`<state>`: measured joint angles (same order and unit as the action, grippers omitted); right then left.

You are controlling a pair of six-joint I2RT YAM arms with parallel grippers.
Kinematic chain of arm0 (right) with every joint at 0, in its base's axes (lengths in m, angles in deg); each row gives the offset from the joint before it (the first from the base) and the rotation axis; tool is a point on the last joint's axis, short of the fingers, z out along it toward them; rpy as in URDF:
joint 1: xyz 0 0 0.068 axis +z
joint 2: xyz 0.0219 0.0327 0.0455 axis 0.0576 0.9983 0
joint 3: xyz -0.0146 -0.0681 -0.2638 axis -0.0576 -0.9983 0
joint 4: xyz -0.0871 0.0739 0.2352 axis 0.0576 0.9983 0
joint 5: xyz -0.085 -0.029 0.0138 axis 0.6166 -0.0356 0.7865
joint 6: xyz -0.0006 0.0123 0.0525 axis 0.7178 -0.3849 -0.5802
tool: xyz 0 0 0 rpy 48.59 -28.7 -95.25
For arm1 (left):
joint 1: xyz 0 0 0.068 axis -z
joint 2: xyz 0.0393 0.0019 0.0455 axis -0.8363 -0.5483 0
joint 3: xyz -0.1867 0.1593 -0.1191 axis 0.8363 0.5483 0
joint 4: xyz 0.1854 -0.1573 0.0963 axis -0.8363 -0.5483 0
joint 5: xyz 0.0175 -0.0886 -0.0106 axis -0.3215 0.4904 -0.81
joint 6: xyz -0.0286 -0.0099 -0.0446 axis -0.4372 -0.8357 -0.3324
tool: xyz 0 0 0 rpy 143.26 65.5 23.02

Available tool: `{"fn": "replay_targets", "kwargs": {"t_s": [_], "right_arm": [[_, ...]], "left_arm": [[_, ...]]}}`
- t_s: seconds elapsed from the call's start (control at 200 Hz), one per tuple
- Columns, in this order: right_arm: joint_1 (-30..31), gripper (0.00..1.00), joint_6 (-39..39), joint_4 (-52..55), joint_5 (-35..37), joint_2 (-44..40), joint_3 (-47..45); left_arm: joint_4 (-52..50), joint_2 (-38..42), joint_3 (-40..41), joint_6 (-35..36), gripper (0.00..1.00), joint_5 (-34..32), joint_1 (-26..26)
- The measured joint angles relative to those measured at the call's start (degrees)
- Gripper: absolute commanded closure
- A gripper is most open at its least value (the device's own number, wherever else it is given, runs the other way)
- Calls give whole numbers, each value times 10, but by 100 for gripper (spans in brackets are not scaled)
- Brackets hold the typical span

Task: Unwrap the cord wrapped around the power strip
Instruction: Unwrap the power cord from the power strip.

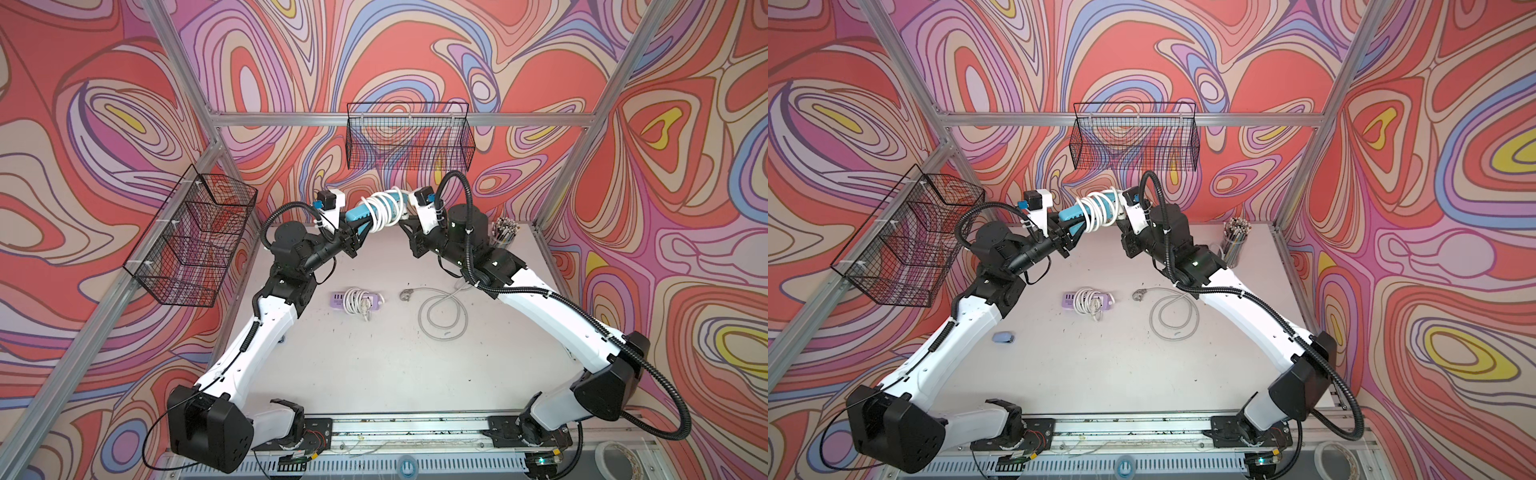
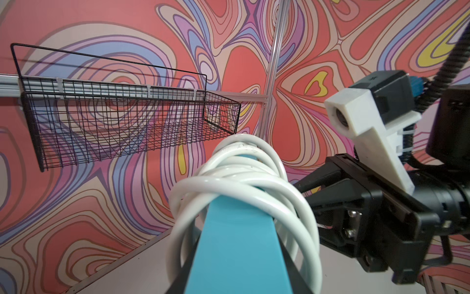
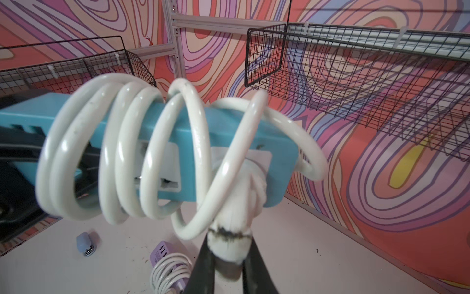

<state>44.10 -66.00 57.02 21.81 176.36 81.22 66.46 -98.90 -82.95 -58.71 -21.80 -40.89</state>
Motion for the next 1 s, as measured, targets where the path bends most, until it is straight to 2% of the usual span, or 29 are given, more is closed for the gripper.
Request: {"fn": "replay_targets", "kwargs": {"t_s": [0.105, 0.2, 0.421, 0.731, 1.002], "right_arm": [[9, 100, 7, -4, 26, 2, 2], [5, 100, 8, -5, 18, 0, 2], [-57, 100, -9, 11, -121, -20, -9], [-116, 100, -9, 26, -249, -44, -26], [-135, 100, -5, 35, -296, -50, -31]], "left_arm": [[0, 4, 0, 0, 100, -3, -1], [0, 5, 0, 2, 100, -5, 0], [0, 3, 0, 2, 100, -7, 11], [14, -1, 0, -21, 100, 27, 13], [19, -6, 0, -39, 100, 52, 9]]}}
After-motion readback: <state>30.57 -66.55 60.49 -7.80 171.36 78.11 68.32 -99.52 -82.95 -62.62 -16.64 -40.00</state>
